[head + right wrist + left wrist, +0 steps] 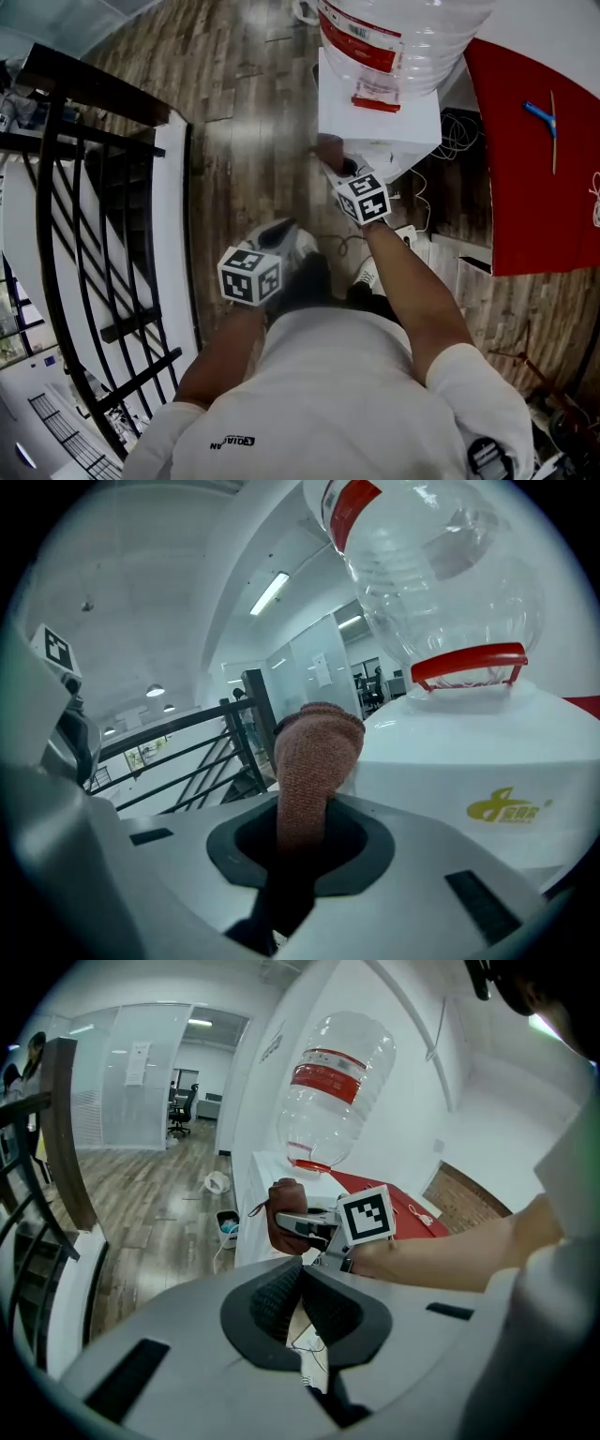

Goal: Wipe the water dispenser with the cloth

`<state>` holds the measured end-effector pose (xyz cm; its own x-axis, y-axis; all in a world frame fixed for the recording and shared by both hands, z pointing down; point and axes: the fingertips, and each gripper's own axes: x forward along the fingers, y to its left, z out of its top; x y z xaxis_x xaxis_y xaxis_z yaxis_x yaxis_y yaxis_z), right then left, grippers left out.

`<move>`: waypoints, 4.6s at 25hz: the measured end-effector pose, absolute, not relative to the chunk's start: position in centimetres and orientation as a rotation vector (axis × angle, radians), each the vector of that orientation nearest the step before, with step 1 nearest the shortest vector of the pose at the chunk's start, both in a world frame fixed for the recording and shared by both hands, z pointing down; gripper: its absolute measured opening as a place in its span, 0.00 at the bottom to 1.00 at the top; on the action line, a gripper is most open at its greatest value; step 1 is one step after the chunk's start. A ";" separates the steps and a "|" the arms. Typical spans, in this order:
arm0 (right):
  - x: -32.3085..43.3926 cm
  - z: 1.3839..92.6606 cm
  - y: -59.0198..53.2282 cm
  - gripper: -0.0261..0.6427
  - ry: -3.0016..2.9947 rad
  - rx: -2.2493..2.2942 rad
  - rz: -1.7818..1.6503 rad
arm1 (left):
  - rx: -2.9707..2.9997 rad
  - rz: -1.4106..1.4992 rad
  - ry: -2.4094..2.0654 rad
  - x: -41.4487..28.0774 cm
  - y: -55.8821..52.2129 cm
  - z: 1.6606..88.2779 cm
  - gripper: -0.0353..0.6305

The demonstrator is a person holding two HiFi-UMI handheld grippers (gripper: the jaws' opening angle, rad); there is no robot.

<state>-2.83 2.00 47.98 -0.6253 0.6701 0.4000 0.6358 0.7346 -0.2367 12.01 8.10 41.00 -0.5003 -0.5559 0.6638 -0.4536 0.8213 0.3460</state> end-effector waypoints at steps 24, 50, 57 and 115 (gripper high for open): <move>-1.8 48.7 -13.4 0.13 -2.584 -0.736 0.053 | 0.867 -0.103 -2.128 12.6 0.9 41.8 0.04; -0.5 48.0 -26.4 0.13 -2.634 -0.488 0.062 | 0.954 -0.029 -2.156 11.7 -3.4 39.6 0.04; 0.5 47.6 -28.0 0.13 -2.640 -0.340 0.105 | 1.037 -0.019 -2.117 10.5 -2.7 39.3 0.04; -11.4 68.6 -30.0 0.13 -1.917 -0.628 0.863 | 0.831 0.087 -1.980 -0.2 -20.8 45.1 0.04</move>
